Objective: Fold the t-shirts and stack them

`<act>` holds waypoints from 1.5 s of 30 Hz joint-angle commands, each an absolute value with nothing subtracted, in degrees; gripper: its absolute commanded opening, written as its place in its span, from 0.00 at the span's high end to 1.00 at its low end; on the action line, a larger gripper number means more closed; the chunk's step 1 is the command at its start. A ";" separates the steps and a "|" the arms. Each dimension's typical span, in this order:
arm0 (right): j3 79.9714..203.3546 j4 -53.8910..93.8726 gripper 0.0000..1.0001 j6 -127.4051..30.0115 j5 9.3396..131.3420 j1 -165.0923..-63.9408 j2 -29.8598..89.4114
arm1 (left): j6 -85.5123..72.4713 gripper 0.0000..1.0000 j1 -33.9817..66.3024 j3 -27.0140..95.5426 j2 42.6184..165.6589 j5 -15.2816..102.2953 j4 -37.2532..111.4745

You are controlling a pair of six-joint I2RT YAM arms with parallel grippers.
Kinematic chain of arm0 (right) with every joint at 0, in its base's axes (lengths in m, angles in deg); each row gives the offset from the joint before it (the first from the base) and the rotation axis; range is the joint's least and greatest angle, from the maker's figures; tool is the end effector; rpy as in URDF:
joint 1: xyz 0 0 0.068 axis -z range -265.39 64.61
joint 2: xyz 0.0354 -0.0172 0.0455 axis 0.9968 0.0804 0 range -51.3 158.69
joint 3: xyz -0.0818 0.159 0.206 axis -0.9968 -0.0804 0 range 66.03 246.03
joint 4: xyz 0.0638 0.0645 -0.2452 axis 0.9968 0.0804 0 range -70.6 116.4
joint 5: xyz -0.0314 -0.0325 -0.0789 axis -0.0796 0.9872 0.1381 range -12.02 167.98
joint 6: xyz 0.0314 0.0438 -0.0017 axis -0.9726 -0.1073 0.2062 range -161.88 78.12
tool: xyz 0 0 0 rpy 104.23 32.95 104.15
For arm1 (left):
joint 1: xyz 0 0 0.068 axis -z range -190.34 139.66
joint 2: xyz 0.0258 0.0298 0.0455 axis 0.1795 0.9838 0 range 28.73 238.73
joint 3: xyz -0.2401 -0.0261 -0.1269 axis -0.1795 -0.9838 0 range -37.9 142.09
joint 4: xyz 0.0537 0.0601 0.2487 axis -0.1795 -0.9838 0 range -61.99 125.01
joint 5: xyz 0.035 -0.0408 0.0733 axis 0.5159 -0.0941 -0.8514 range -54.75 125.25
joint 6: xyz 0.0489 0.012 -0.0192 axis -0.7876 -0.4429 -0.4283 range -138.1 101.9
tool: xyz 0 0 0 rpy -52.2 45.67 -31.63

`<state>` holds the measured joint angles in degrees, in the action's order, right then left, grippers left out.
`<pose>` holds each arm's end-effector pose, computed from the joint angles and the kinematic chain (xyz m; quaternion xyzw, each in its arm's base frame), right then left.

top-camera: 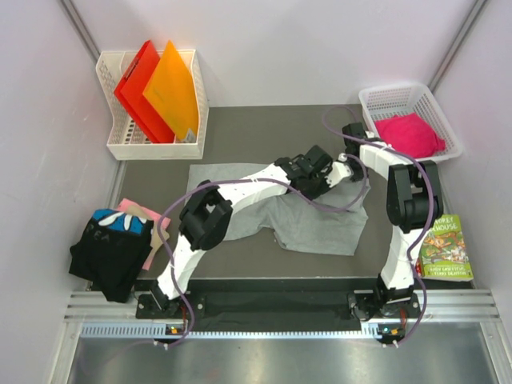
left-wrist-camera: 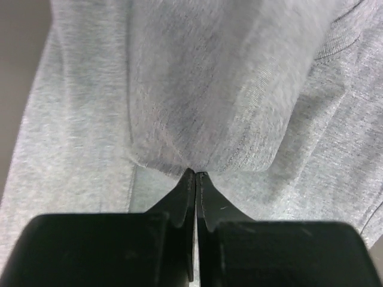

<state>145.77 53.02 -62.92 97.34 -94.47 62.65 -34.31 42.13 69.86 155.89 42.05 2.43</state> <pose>0.4008 0.0522 0.1670 0.1329 0.9588 -0.1101 0.2258 0.3001 -0.3974 0.2131 0.5484 0.7684 -0.1545 0.2916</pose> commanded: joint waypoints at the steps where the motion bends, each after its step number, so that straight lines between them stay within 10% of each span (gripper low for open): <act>1: 142.85 56.66 0.93 -61.57 98.55 -93.56 63.22 | -31.64 0.99 40.90 68.28 147.13 45.08 8.46; 6: 142.85 56.75 0.93 -61.31 98.81 -93.39 63.22 | -31.11 0.12 40.90 67.65 146.16 47.19 6.97; 9: 143.11 56.66 0.93 -61.31 98.81 -93.30 63.22 | -31.20 0.01 40.81 66.25 144.75 47.20 7.06; 19: 145.30 59.56 0.89 -60.25 100.39 -93.65 61.20 | -30.93 0.05 24.22 55.45 136.76 45.97 -4.77; 29: 147.15 70.10 0.38 -59.19 109.00 -103.66 41.17 | -45.08 0.06 6.10 35.49 116.02 41.84 -15.16; 45: 118.33 77.84 0.38 -88.27 96.17 -133.54 24.46 | -50.27 0.20 5.39 19.94 104.76 40.78 -22.92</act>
<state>120.99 75.64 -75.73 97.20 -129.14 27.08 -48.95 5.74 22.80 107.78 41.27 -22.42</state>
